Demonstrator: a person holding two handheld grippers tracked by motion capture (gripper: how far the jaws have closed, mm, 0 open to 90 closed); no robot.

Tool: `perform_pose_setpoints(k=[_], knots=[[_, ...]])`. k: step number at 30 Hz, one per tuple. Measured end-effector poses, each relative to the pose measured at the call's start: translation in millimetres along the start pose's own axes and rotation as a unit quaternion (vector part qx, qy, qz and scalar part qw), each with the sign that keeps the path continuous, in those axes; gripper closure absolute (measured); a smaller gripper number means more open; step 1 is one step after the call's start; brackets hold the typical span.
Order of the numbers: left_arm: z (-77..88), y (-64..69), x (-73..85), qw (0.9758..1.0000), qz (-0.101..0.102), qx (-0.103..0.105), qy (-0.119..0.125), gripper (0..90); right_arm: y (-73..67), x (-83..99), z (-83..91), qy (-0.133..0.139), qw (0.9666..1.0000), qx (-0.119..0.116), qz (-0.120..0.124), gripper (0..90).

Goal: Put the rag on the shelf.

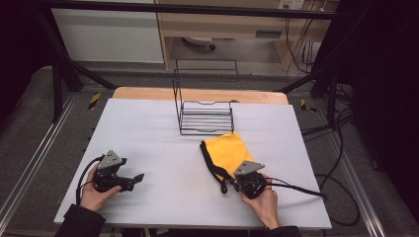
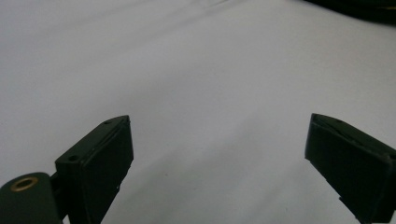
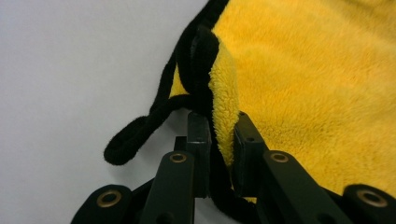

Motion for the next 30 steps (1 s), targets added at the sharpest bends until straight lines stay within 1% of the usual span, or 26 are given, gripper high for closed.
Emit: perform_pose_setpoints(k=[2,3,5,7,11,16,19,21,22,23,24,25,27,29,30], knots=[[-0.2,-0.2,0.0,1.0,-0.003,-0.002,-0.003,7.8,-0.6,-6.9,5.5,0.01,0.9999,-0.005,-0.008,80.4],[-0.4,0.1,0.0,1.0,-0.002,-0.002,-0.003,7.8,-2.5,-10.7,7.6,0.015,0.9997,-0.011,-0.016,80.4],[0.0,0.2,-0.1,1.0,0.0,-0.002,-0.001,7.8,-9.6,-18.3,10.0,0.02,0.9991,-0.027,-0.025,80.4],[0.3,0.0,-0.1,1.0,0.003,-0.002,0.001,7.7,-19.6,-24.5,10.0,0.019,0.9989,-0.035,-0.023,80.4],[1.5,-0.4,-0.2,1.0,0.003,-0.003,0.001,7.8,-40.6,-31.2,5.6,0.006,0.9982,-0.054,-0.025,80.2],[2.1,-0.1,-0.5,1.0,0.004,-0.002,0.001,7.8,-62.6,-32.3,2.2,-0.003,0.9965,-0.081,-0.022,80.2],[2.0,0.5,-0.6,1.0,0.004,-0.002,0.0,7.8,-70.1,-29.0,-2.7,-0.011,0.9958,-0.088,-0.021,78.6],[2.2,1.3,-0.9,1.0,0.003,-0.002,0.0,7.8,-70.8,-26.7,-7.2,-0.022,0.9948,-0.098,-0.017,74.3],[2.3,1.6,-1.0,1.0,0.003,-0.002,0.0,7.8,-71.3,-26.5,-7.3,-0.017,0.9943,-0.104,-0.017,70.3],[2.5,1.6,-1.1,1.0,0.004,-0.002,0.001,7.8,-70.7,-26.7,-6.1,-0.012,0.9928,-0.118,-0.016,66.5],[2.4,1.4,-1.0,1.0,0.004,-0.002,0.001,7.8,-69.7,-27.1,-3.5,-0.007,0.9912,-0.13,-0.022,61.5],[2.3,1.2,-0.9,1.0,0.005,-0.002,0.001,7.7,-67.3,-27.7,0.0,0.008,0.9914,-0.128,-0.026,56.0],[2.2,1.1,-0.8,1.0,0.005,-0.002,-0.001,7.7,-58.4,-28.7,8.2,0.026,0.9921,-0.118,-0.032,50.9],[2.4,1.7,-1.0,1.0,0.005,-0.001,0.0,7.7,-43.7,-26.7,15.5,0.042,0.9937,-0.096,-0.04,46.0],[2.3,1.9,-1.2,1.0,0.005,-0.001,0.001,7.7,-34.9,-24.0,17.6,0.047,0.994,-0.085,-0.051,44.3]])
Point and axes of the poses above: each handheld gripper's, and its own axes: z roughly backward along the jaws, x roughly out of its underside, y roughly to its right, the point moved 2 cm from there along -z, roughly forward along the jaws, and after that the axes turned 9 degrees about x, right-handed, at the moved point
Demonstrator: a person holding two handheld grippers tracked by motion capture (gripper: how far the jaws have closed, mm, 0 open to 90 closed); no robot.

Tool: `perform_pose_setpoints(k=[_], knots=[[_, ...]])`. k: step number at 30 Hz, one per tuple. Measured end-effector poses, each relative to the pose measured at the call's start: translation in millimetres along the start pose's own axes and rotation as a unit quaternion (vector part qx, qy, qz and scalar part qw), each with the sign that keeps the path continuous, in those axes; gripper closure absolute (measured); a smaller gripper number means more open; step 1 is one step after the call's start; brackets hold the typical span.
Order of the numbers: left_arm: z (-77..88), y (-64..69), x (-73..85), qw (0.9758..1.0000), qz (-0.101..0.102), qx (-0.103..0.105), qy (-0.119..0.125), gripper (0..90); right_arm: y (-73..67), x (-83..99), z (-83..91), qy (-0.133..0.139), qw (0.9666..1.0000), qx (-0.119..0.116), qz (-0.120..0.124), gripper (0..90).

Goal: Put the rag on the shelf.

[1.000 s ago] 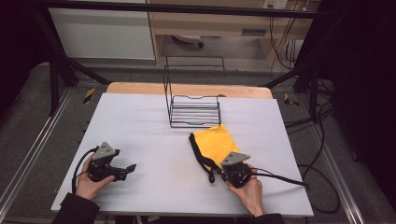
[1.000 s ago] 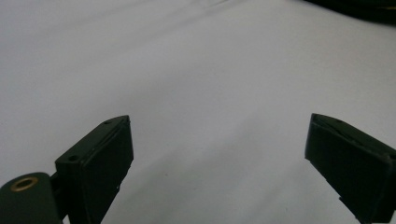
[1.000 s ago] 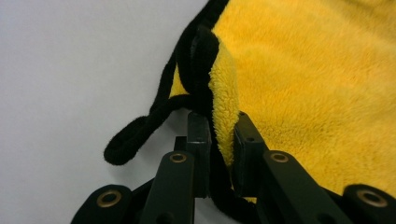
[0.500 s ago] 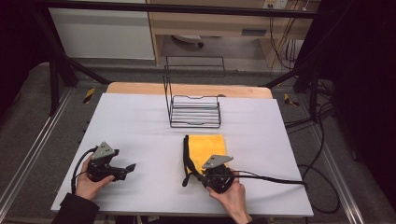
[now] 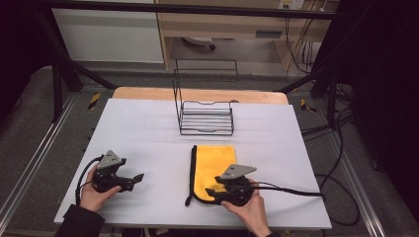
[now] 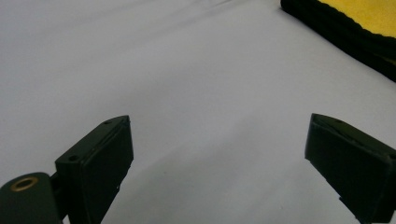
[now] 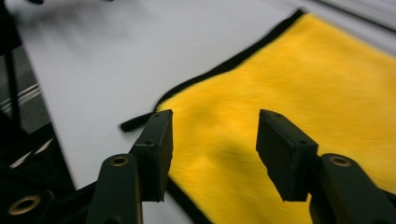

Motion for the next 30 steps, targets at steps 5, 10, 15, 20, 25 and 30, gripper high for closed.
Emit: perform_pose_setpoints(k=[5,10,15,20,25,30], knots=[[-1.6,1.5,-0.5,1.0,0.0,0.0,-0.004,6.4,41.0,23.1,3.1,-0.021,0.9963,0.073,-0.039,43.0],[-2.3,3.9,-1.1,1.0,-0.002,0.0,-0.006,6.3,52.2,43.2,-5.6,-0.062,0.9929,0.068,-0.076,51.6],[-4.5,7.7,-2.7,0.9999,-0.005,0.002,-0.009,5.8,46.9,44.7,-7.4,-0.07,0.9886,0.046,-0.125,72.1],[-6.7,13.6,-5.1,0.9999,-0.003,0.007,-0.009,5.2,50.1,40.4,-4.8,-0.074,0.9875,0.038,-0.134,87.8],[-9.0,19.1,-8.0,0.9999,-0.003,0.013,-0.009,4.7,60.5,38.2,5.7,-0.074,0.9888,0.06,-0.115,88.1],[-13.4,27.3,-15.8,0.9998,-0.003,0.015,-0.011,2.6,61.0,41.2,5.8,-0.071,0.9919,0.046,-0.095,79.5]])
Point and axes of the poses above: each handheld gripper's, and its own axes: z roughly backward along the jaws, x roughly out of its underside, y roughly to its right, the point moved 2 cm from there along -z, roughly forward along the jaws, and after that the axes turned 9 degrees about x, right-handed, at the moved point
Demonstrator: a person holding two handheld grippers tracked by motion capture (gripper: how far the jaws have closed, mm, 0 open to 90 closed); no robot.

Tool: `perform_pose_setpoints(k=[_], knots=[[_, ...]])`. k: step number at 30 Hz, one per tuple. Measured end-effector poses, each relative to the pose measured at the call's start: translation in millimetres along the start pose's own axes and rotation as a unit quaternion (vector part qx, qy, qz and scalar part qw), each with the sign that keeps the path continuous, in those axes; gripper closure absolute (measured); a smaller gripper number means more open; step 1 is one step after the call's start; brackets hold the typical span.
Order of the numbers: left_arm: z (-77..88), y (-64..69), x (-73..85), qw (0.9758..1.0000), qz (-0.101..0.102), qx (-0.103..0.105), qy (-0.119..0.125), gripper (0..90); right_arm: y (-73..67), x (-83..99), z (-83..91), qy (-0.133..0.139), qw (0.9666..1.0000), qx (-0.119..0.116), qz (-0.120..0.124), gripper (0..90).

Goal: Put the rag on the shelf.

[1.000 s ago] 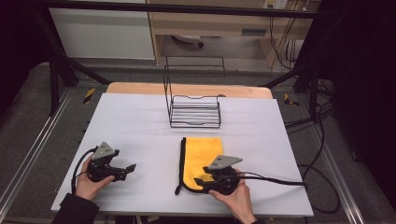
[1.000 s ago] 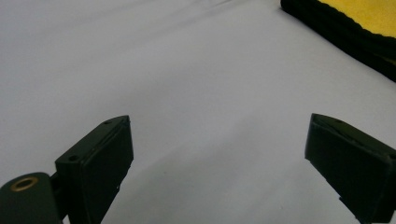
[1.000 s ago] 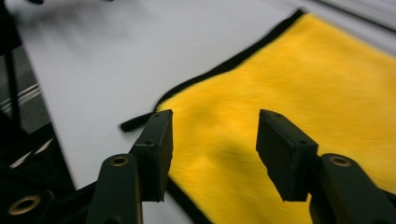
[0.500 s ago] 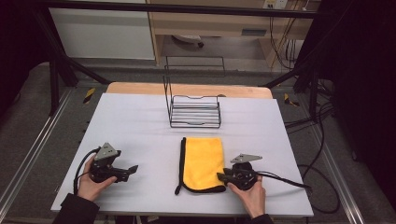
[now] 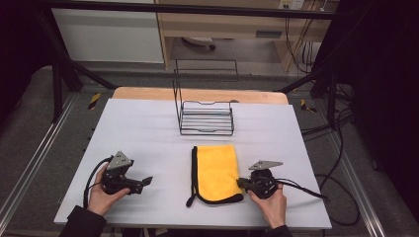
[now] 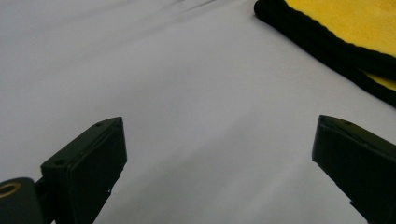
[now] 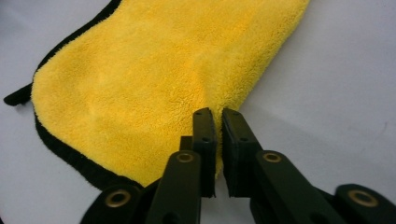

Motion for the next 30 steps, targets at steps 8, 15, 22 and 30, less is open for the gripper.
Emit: perform_pose_setpoints(k=[8,15,22,30], knots=[[-17.8,15.2,-21.3,0.9999,-0.006,0.012,-0.003,2.6,11.6,-6.5,10.1,0.075,0.9967,0.0,0.031,45.2],[-37.6,24.3,-41.5,0.9996,-0.018,0.017,-0.01,2.9,28.2,-8.6,10.0,0.093,0.9953,0.003,0.026,23.3],[-60.6,27.9,-64.6,0.9995,-0.012,0.027,-0.008,4.1,37.9,-5.8,11.0,0.093,0.9955,0.011,0.018,11.8],[-83.5,27.9,-85.1,0.9998,-0.003,0.018,-0.011,6.6,39.2,-4.4,10.8,0.091,0.9957,0.009,0.015,6.0]])
Point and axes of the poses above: each handheld gripper's, and its own axes: z roughly backward along the jaws, x roughly out of its underside, y roughly to its right, the point moved 2 cm from there along -z, roughly forward along the jaws, and after that the axes turned 9 degrees about x, right-handed, at the moved point
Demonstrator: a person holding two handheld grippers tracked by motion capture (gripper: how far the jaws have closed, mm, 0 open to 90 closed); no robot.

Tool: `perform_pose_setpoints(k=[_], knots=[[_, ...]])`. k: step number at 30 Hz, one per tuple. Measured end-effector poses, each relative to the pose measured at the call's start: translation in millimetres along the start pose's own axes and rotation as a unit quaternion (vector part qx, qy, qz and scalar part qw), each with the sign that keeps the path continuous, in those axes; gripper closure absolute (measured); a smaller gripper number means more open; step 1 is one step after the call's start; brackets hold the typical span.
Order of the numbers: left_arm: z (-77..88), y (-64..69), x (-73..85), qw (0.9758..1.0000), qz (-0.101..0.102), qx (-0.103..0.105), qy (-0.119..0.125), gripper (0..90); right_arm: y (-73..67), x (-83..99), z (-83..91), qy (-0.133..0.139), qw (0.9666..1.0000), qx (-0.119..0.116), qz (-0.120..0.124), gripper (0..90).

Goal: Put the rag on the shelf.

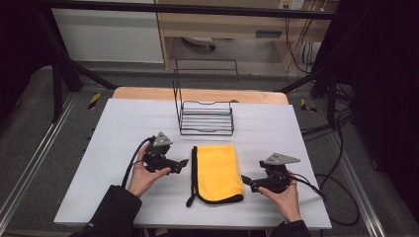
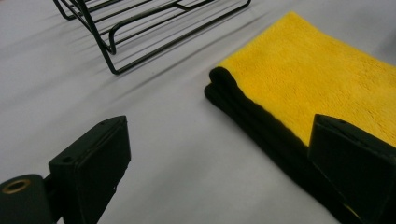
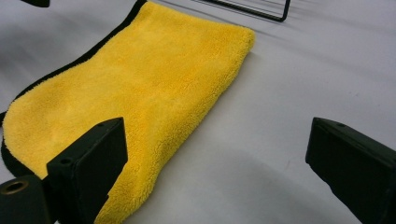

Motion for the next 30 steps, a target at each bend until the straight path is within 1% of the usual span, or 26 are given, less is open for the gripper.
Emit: perform_pose_setpoints(k=[2,4,7,11,13,14,16,19,21,22,24,27,30], knots=[[-4.4,-0.7,-5.6,1.0,0.006,0.001,0.007,8.9,-1.0,0.8,0.9,-0.005,1.0,0.001,-0.003,5.5],[-9.4,-1.7,-10.8,0.9999,0.008,-0.007,0.003,12.3,-0.9,1.5,0.7,-0.005,1.0,0.003,0.0,5.1],[-19.1,-2.1,-17.2,0.9998,0.01,-0.015,-0.008,15.2,-0.8,2.4,0.6,-0.008,1.0,0.006,0.0,4.7],[-34.4,-0.8,-21.5,0.9995,0.017,-0.012,-0.022,20.4,-1.4,2.9,0.8,-0.008,0.9999,0.007,-0.002,4.5],[-42.0,-1.0,-22.6,0.9992,0.019,-0.016,-0.031,22.8,-1.9,3.1,0.8,-0.009,0.9999,0.006,-0.003,4.4],[-45.3,-1.8,-23.0,0.999,0.021,-0.017,-0.035,24.4,-1.7,3.5,0.3,-0.009,0.9999,0.008,0.001,4.4],[-51.3,-3.3,-22.7,0.9986,0.034,-0.011,-0.038,28.7,-1.8,3.9,-0.4,-0.01,0.9999,0.007,0.003,4.4],[-58.0,-6.2,-21.0,0.9981,0.043,-0.013,-0.043,38.6,-2.2,4.1,-0.6,-0.012,0.9999,0.006,0.002,4.4],[-61.6,-8.0,-19.6,0.9978,0.046,-0.013,-0.046,43.0,-2.0,4.1,-0.5,-0.012,0.9999,0.006,0.003,4.5],[-63.1,-9.1,-18.9,0.9975,0.049,-0.01,-0.049,45.0,-2.0,4.1,-0.3,-0.011,0.9999,0.006,0.003,4.5],[-65.7,-10.6,-18.2,0.9971,0.058,-0.001,-0.048,48.6,-2.1,3.8,0.0,-0.011,0.9999,0.007,0.0,4.6],[-69.4,-11.6,-17.8,0.9967,0.066,0.007,-0.046,53.2,-2.0,3.5,-0.3,-0.012,0.9999,0.006,-0.002,4.7],[-72.9,-10.3,-17.0,0.9967,0.064,0.007,-0.05,55.1,-2.0,3.7,-0.3,-0.011,0.9999,0.006,0.0,4.7]])
Point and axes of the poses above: each handheld gripper's, and its own axes: z roughly backward along the jaws, x roughly out of its underside, y roughly to its right, the point moved 2 cm from there along -z, roughly forward along the jaws, and after that the axes turned 9 degrees about x, right-handed, at the moved point
